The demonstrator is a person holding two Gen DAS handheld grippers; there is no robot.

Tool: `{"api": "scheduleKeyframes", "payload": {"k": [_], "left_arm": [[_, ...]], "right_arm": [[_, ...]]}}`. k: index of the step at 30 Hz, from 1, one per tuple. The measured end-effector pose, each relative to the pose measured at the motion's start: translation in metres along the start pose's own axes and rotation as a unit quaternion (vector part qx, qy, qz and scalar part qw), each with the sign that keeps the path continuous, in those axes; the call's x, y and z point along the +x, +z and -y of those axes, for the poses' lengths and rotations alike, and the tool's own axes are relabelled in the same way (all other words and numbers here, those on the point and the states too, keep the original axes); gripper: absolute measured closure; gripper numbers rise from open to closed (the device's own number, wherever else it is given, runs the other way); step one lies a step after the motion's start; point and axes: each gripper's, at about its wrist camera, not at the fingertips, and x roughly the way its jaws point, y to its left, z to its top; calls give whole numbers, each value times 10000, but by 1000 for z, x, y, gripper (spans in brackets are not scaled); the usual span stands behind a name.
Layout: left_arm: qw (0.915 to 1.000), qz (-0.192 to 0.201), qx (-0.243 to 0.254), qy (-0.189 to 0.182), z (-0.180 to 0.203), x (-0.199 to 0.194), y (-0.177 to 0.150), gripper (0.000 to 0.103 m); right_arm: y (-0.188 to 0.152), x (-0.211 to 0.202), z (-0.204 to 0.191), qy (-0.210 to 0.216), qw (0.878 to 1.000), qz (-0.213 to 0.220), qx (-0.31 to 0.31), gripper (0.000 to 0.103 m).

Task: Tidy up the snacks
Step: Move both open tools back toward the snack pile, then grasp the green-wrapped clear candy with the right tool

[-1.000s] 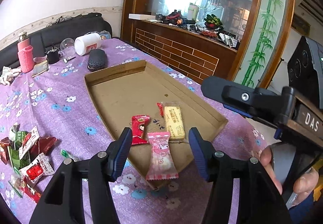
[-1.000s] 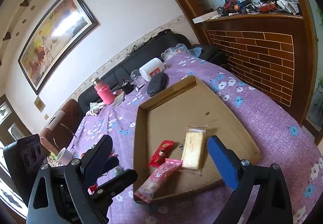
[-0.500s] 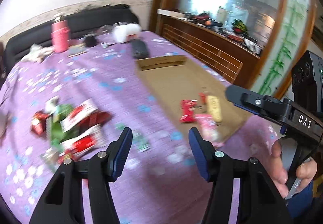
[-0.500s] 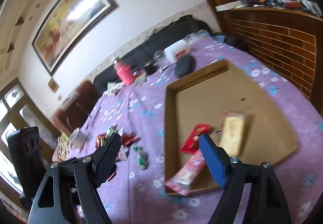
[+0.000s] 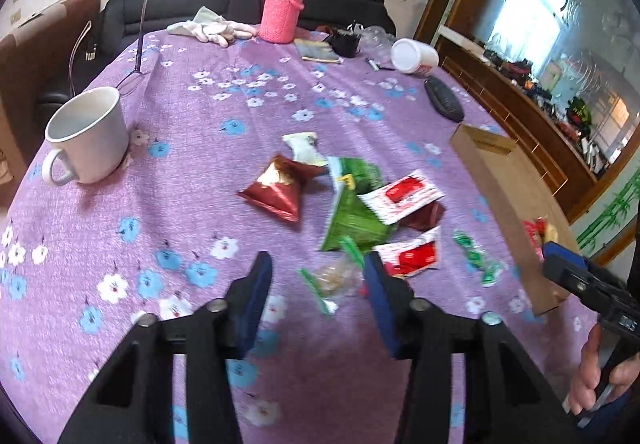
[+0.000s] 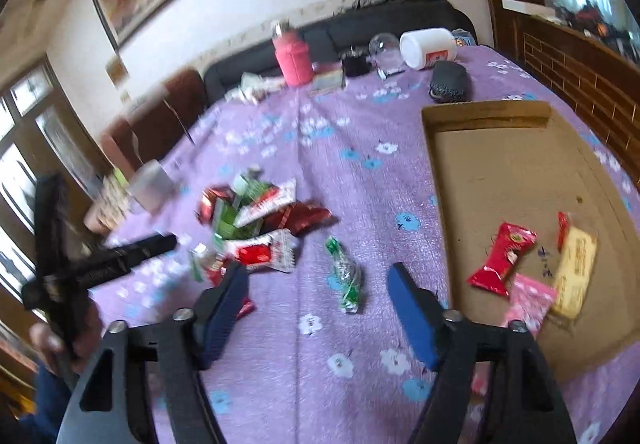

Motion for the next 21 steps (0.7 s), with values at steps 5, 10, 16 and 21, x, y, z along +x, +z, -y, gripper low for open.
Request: {"api": "scheduleKeyframes", "payload": {"k": [5,10,16,21], "left_arm": [[9997,-48,148,-192,-2,10,-4,67],[9991,-67,362,-231,6,16,-7,58],[9989,-175,378,-197,4,24,-8,56],[9986,-171,473,-130,5,26,-8,56]], "right_arm": [[5,36,1,-260,9981,-549,-128,47],[4,54,1,-520,9959,-655,-356,47],[1,69,-4,-610,9927,-806,-666,81],[-4,74,-20,-555,9903,-756,-1021,83]]}}
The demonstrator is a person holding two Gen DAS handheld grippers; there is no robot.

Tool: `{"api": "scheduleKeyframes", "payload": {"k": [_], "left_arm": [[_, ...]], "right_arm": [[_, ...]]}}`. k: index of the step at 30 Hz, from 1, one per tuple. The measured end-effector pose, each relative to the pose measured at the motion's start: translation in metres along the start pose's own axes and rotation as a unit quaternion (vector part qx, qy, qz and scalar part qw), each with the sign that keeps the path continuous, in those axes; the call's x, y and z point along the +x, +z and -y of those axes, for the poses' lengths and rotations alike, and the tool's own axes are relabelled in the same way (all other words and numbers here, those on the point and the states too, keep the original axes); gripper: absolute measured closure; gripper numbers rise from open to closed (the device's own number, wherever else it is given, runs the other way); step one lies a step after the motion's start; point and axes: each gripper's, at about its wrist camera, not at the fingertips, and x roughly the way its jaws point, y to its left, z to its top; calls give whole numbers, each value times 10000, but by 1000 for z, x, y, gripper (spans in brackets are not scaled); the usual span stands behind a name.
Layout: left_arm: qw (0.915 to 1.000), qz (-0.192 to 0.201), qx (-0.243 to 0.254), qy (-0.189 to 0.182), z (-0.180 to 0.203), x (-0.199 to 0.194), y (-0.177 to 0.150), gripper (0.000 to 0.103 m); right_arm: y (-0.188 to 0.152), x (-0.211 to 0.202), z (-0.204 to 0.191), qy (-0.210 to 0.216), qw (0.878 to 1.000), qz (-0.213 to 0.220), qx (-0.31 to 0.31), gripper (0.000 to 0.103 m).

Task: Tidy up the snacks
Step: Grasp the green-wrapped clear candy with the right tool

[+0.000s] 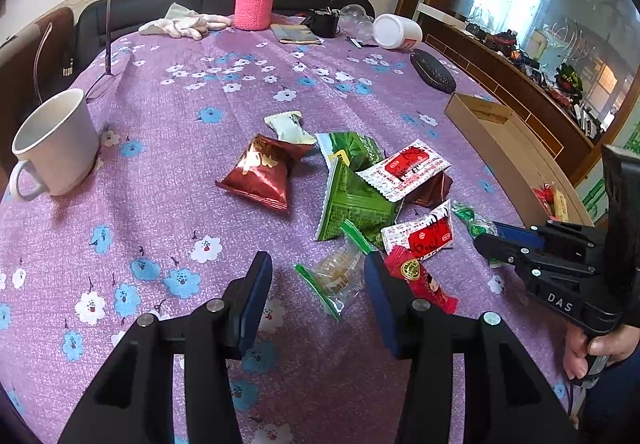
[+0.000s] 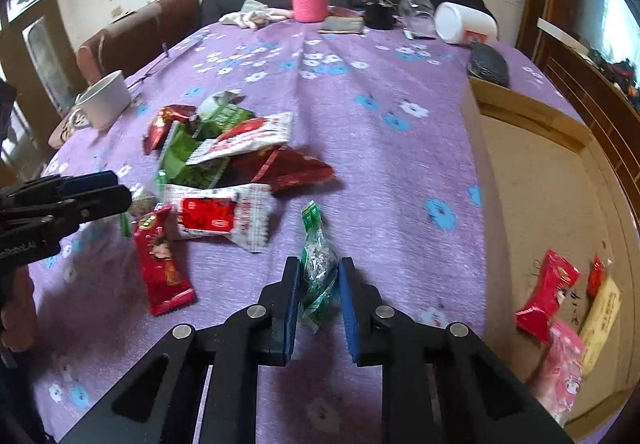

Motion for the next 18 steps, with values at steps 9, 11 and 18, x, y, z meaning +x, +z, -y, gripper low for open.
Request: {"api": "scheduleKeyframes", "payload": {"k": [9,11,18], "left_arm": [[9983,-143,489,287,15,14,-3,56],[9976,-156,569,359,18,18,-1,56],[9952,-132,826,515,28,22,-5,69]], "right_arm": [[4,7,17,547,9964,336,549,83],[4,8,20,678,9951,332,635,83],[3,4,21,820,9938,405,639,83]]}}
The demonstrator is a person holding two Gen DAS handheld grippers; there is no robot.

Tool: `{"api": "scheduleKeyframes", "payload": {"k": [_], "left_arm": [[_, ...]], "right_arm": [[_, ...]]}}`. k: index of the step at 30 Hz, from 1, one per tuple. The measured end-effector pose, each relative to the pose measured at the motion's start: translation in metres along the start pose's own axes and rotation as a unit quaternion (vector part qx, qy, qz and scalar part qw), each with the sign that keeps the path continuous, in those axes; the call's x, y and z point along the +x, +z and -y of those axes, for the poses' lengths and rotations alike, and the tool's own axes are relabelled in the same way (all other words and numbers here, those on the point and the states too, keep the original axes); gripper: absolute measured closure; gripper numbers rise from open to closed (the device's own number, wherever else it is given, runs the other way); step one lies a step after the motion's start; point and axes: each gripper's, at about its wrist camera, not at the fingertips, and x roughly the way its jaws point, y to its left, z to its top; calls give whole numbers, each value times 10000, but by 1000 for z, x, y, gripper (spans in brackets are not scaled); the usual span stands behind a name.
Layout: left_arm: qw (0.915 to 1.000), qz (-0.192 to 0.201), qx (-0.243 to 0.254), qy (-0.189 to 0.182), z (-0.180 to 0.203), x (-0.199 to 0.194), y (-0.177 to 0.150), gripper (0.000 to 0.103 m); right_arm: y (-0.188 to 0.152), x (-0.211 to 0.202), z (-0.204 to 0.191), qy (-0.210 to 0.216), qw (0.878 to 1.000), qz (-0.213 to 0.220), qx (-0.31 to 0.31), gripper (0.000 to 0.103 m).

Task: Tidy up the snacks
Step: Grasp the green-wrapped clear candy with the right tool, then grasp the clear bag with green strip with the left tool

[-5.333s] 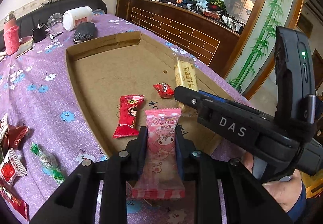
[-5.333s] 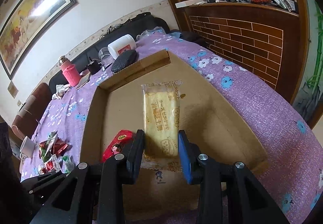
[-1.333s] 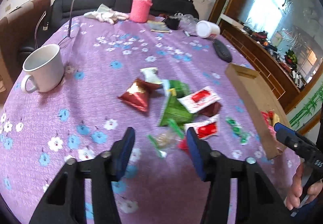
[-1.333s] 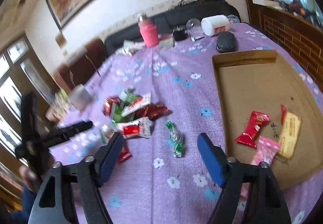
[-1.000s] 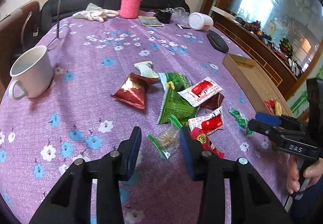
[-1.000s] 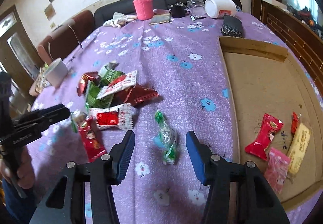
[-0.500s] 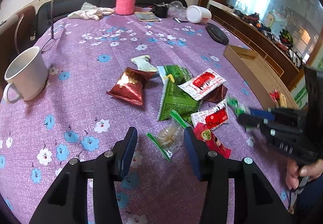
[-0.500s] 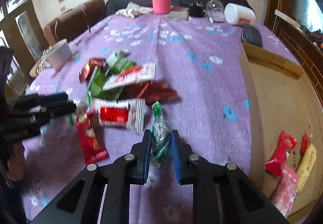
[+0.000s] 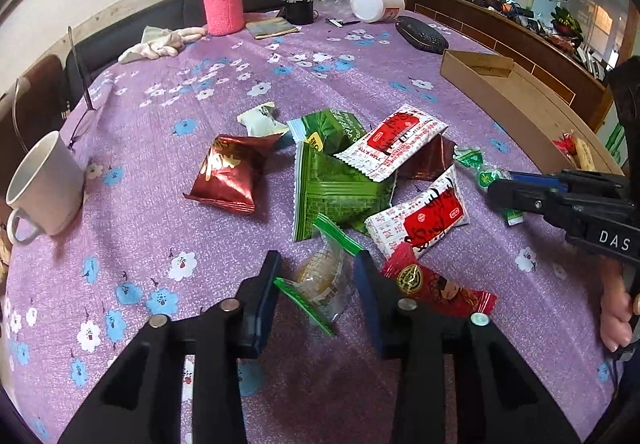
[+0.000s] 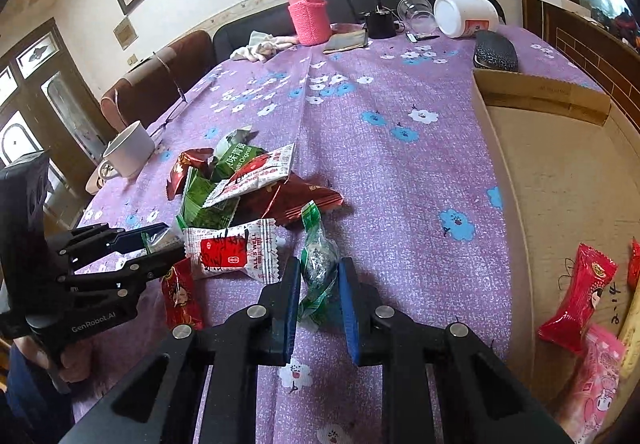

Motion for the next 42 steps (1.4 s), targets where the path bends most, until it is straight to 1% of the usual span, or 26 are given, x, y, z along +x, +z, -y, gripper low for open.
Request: {"api": "scheduleKeyframes", "payload": {"k": [2,4,8,11,14,15,17,19,20,21,23,27,32,34,42], "left_arm": [[9999,14,-105,-27,-4,-2,-1,74],[9998,47,-190,-27,-8,-3,-1,76],[9996,76,-272,-90,-10,-5,-1,77],[9995,99,-252,-137,-9,-6,-1,77],[9998,78,-178,-45,-6,-5,-1,77],[9999,60,-141,-76,-5,-4,-1,77],[9999,-9,-80,-87,-1,-1,-2,67],[10000,-28,23,-7,3,1,-3,67],[10000,-14,44,-10,5,1,-3,70],[10000,-3,59,2,5,1,-4,71],[10000,53,51,-10,6,-1,-4,79],[9999,108,-10,-40,4,-4,-4,80],[9990,338,-186,-221,-2,-14,-1,80],[9984,439,-258,-228,-4,-18,0,80],[9951,673,-562,-451,-15,-29,2,80]], "right_arm": [[-1,1,-1,-15,10000,-14,-7,83],[-1,1,-1,-17,10000,0,-17,83],[0,-1,-1,-14,10000,61,-24,83],[-1,-3,-1,-38,10000,84,-30,83],[-1,-3,0,-34,10000,78,-16,83],[-1,-3,0,-33,10000,84,-20,83],[-1,-3,0,-29,10000,82,-23,83],[-1,-4,0,-23,10000,84,-37,83],[-1,-5,0,-24,9999,92,-42,83],[0,-5,0,-17,9999,101,-42,83],[0,-6,0,-6,9999,118,-33,83],[0,-7,0,-4,9999,145,-17,83],[-1,-8,0,0,9998,178,-34,83],[0,-8,-1,-2,9998,187,-44,83],[1,-11,-2,5,9996,280,-61,83]]}}
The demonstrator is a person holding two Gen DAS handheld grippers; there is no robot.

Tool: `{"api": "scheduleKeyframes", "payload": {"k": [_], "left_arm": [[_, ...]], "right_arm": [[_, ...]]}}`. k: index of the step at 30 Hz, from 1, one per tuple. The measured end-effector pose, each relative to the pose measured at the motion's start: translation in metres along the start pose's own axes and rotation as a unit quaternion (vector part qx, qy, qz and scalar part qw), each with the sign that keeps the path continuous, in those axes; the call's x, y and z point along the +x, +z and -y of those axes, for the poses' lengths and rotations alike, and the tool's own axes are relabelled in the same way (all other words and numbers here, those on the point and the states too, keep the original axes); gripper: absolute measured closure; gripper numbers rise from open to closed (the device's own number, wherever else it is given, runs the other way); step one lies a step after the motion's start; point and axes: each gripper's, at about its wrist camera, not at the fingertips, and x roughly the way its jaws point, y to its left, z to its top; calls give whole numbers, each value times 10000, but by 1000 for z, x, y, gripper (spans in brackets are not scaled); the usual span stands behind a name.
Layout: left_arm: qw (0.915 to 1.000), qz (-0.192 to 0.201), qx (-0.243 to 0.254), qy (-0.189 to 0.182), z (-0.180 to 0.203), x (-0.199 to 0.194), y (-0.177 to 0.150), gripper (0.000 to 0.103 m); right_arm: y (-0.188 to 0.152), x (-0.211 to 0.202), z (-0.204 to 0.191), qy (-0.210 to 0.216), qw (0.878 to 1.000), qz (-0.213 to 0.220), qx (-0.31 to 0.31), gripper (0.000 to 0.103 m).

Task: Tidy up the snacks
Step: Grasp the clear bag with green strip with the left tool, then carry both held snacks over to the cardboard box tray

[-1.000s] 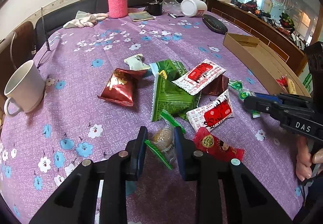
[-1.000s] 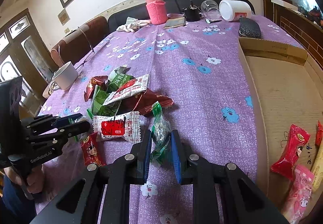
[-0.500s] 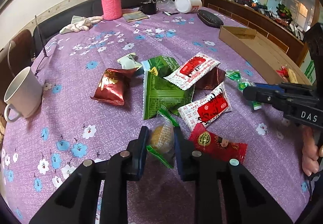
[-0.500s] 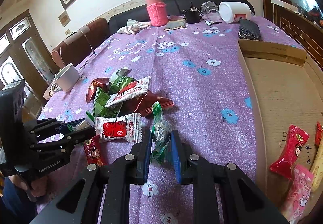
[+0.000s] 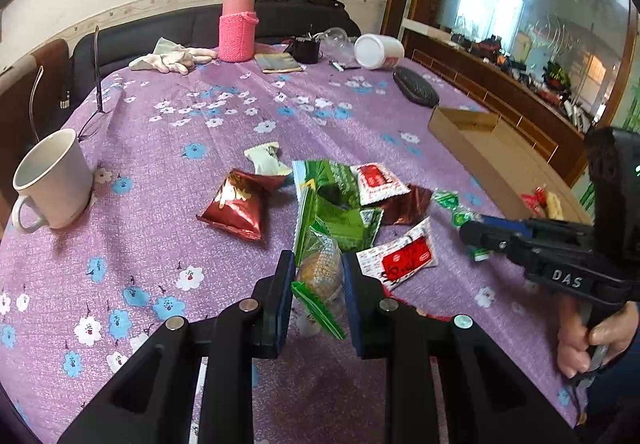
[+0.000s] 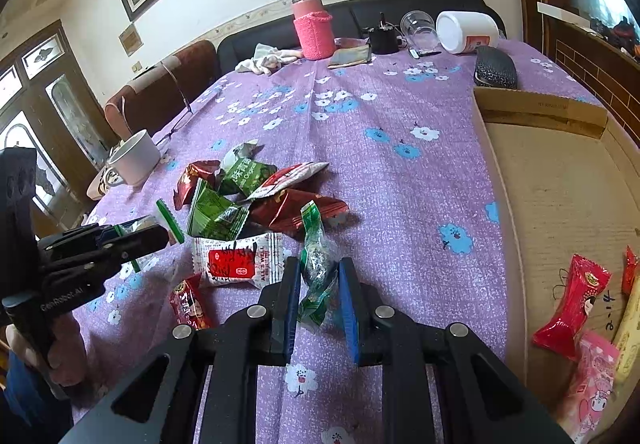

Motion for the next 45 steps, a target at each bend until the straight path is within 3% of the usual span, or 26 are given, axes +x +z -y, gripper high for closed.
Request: {"api": "scheduleKeyframes", "payload": {"k": [28,45], "left_arm": [[9996,67,-106,-264,5,-10,2,80],[9985,113,252,-473,64,-20,10,80]], "right_arm": [[1,-24,7,-42,9987,310,414,83],[-13,-75,15,212,9950,669,713,83]]}}
